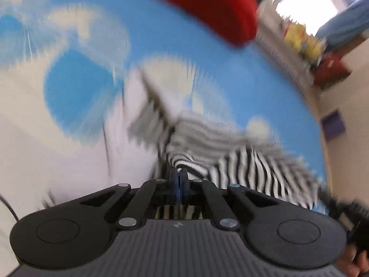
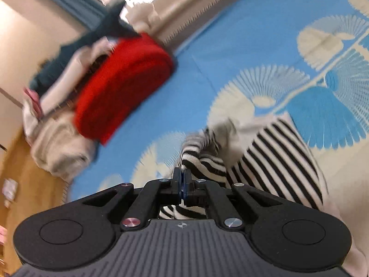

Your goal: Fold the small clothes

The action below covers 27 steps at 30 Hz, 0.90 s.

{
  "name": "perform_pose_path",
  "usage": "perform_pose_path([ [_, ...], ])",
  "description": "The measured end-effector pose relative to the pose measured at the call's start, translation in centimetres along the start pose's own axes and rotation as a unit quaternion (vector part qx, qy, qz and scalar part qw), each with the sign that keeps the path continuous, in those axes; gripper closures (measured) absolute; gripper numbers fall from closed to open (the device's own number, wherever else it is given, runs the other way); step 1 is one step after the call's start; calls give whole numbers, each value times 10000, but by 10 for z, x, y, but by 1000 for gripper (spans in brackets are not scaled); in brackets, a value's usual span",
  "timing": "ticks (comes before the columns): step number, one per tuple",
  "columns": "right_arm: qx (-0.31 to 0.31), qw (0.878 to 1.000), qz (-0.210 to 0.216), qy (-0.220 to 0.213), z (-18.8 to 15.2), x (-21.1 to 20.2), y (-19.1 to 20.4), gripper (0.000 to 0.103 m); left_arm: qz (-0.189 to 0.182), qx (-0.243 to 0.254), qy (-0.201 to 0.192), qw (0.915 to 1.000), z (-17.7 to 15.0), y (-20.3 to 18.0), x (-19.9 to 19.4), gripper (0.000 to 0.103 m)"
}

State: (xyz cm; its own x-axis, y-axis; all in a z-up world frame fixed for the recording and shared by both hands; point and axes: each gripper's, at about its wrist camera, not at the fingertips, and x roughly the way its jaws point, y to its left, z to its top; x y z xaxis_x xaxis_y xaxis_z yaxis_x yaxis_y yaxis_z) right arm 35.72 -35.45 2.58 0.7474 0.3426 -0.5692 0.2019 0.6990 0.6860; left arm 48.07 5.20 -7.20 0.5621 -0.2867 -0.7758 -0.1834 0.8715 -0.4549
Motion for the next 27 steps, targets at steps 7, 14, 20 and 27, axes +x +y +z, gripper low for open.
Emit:
perform_pose_path([
  [7,-331,9754,-1034,1920,-23,24,-28,103,322,-589,1057,9921,2,41,20,101],
  [14,-238,9808,-1370,1366,-18,28,-32,63,90,-1493,1040,9833,0,61,25,56],
  [20,299,9827,-1220,1359,-25,55,-39,54,77,-1471,1196,9818,-5,55,45,82],
  [27,694,9966,-435,-128,-9,15,-19,100,-708,-533,-31,9961,17,24,-3,101],
])
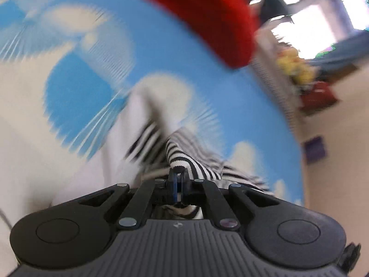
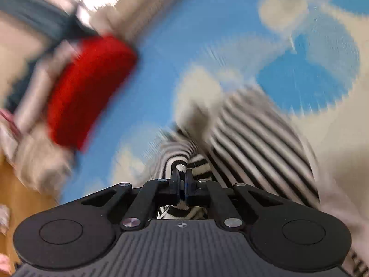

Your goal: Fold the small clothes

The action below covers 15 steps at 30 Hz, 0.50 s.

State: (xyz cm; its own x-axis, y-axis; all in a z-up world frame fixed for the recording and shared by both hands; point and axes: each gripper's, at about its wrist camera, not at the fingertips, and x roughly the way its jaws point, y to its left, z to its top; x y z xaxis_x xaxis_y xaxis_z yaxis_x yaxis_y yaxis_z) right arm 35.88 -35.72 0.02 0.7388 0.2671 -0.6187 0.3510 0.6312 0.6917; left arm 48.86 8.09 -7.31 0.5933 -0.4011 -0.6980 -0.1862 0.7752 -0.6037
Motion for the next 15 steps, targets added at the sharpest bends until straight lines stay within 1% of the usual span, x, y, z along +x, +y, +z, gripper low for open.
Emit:
perform_pose_path([
  [1,-81,9997,75,-234,4,-10,4,100,-61,-1,-56,10000,1,0,-4,101],
  [2,-115,9992,99,-363,7,-16,5,100,-10,-70,0,10000,2,5,-5,101],
  [3,-100,9994,-21,-323,8,-19,2,100,148,-152,163,9996,1,12,-1,101],
  [4,-119,9995,-268,-103,8,-15,-1,100,423,-274,447,9977,-1,22,7,101],
  [5,-169,9977,-601,247,5,-6,-7,100,737,-464,835,9927,-6,35,19,100],
  [6,-185,9913,-1044,783,-2,8,-17,100,904,-633,1094,9879,-11,44,27,100],
  [7,-51,9832,-1390,1181,-9,19,-29,100,1029,-821,1334,9823,-16,54,34,99],
  [8,207,9755,-1630,1464,-18,27,-42,100,1102,-968,1510,9776,-20,60,40,97],
  [9,336,9721,-1719,1561,-22,31,-49,99,1130,-996,1569,9761,-20,62,42,93],
  [10,327,9717,-1762,1537,-22,33,-48,99,1120,-929,1560,9770,-17,60,40,91],
  [11,266,9738,-1753,1427,-21,30,-43,97,1076,-783,1460,9803,-13,54,37,85],
  [12,162,9785,-1651,1222,-17,25,-35,94,1029,-640,1335,9836,-10,49,32,75],
  [14,-72,9852,-1496,833,-11,14,-21,94,915,-187,999,9906,-3,32,22,65],
  [15,-242,9873,-1446,614,-9,9,-15,93,905,-1,911,9917,-5,26,20,62],
])
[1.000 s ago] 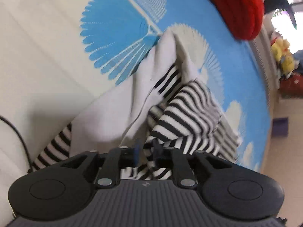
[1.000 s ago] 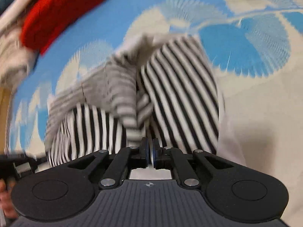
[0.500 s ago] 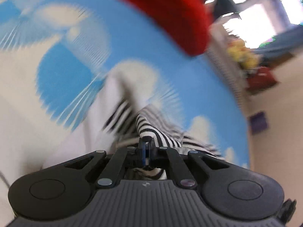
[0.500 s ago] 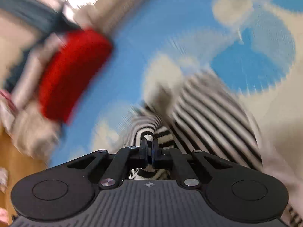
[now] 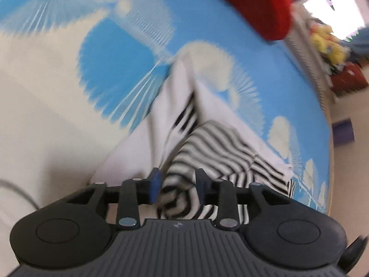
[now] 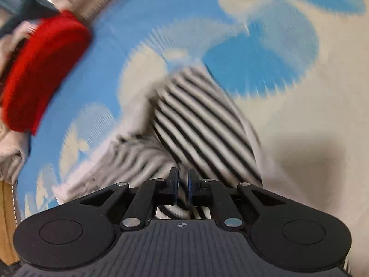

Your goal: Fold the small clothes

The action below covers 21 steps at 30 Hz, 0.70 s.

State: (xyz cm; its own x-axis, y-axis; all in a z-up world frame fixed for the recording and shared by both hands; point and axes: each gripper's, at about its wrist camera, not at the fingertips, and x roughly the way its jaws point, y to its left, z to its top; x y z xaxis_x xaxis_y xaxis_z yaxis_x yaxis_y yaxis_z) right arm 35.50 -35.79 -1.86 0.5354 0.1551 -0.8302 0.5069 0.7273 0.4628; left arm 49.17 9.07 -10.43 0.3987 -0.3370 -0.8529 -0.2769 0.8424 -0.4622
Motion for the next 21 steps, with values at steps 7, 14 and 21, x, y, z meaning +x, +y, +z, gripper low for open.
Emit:
perform_pose_path([
  [7,-132,9970,-278,714,-7,23,-5,58,197,40,278,9994,-12,2,19,95],
  [14,-136,9998,-115,-130,3,-4,-5,100,37,441,-64,9990,-13,-16,6,100],
  [21,-289,9948,-833,516,-3,26,-6,69,547,439,-126,9975,-12,-11,7,83],
])
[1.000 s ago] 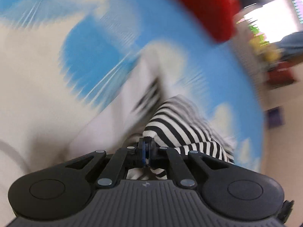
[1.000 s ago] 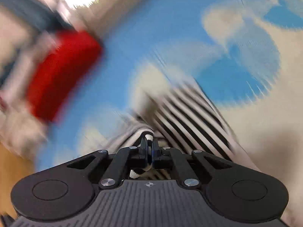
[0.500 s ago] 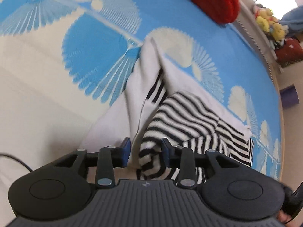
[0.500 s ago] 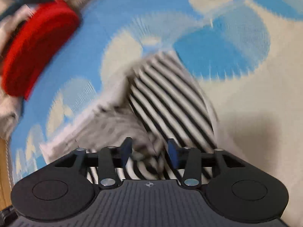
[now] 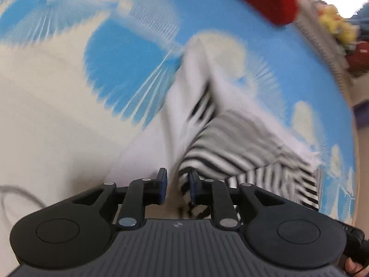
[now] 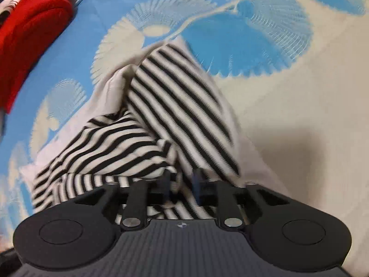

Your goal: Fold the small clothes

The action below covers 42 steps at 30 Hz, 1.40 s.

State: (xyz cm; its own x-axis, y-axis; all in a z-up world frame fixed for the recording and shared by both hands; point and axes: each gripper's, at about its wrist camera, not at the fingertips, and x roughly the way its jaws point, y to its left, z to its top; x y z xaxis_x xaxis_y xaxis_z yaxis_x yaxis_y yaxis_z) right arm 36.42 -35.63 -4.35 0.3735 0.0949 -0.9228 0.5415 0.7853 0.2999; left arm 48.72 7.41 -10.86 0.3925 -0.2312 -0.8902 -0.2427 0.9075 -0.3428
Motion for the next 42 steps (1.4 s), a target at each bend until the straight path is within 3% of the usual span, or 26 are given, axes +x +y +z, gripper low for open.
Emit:
perform_pose_path([
  [3,-696,9905,-114,-1184,-4,-39,27,69,-201,613,-672,9957,2,-19,-23,83],
  [5,-1103,9783,225,-1740,-9,-56,41,69,-404,729,-572,9949,1,-24,-20,83],
  [6,-1166,9772,487,-1708,-9,-59,39,69,-506,687,-422,9955,0,-24,-15,83],
  [8,-1114,9827,963,-1121,-9,-46,39,69,-552,577,-37,9968,-4,-18,2,83],
  [9,-1033,9879,956,-649,-10,-32,36,68,-449,568,113,9973,-6,-15,10,83],
  [10,-929,9930,680,-264,-11,-17,32,68,-228,592,291,9976,-8,-12,21,84],
  [12,-676,9974,202,124,-14,3,20,73,131,628,429,9970,-14,-8,27,92],
  [14,-399,9985,362,56,-14,1,15,73,11,684,176,9975,-12,-15,13,92],
  [17,-745,9943,644,-402,-18,-14,25,64,-324,1106,-344,9927,-12,-32,-8,91],
  [18,-738,9946,632,-356,-19,-11,24,62,-307,1164,-322,9922,-15,-35,-5,90],
  [21,-298,9987,307,276,-26,8,8,70,166,1140,639,9913,-31,-22,29,90],
  [23,-135,9991,348,178,-28,-8,5,70,283,972,618,9929,-35,-14,17,93],
  [25,-290,9978,556,-235,-28,-43,10,68,152,1271,37,9918,-31,-22,-25,89],
  [26,-399,9952,723,-530,-30,-68,10,67,28,1420,-321,9893,-31,-24,-54,82],
  [27,-516,9922,831,-769,-34,-88,8,62,-61,1431,-530,9883,-32,-22,-77,75],
  [29,-688,9865,925,-1164,-46,-132,-3,59,-270,1273,-739,9887,-37,-13,-123,75],
  [34,-898,9744,1295,-1605,-92,-215,-56,57,-461,1595,-1090,9801,-98,7,-203,70],
  [38,-1312,9640,1195,-1983,-141,-232,-113,49,-487,1540,-1058,9812,-164,38,-216,65],
  [40,-1236,9669,1055,-1968,-162,-227,-145,49,-442,1512,-942,9830,-197,55,-208,65],
  [42,-1080,9745,916,-1742,-181,-214,-171,49,-92,1398,-602,9883,-218,67,-194,66],
])
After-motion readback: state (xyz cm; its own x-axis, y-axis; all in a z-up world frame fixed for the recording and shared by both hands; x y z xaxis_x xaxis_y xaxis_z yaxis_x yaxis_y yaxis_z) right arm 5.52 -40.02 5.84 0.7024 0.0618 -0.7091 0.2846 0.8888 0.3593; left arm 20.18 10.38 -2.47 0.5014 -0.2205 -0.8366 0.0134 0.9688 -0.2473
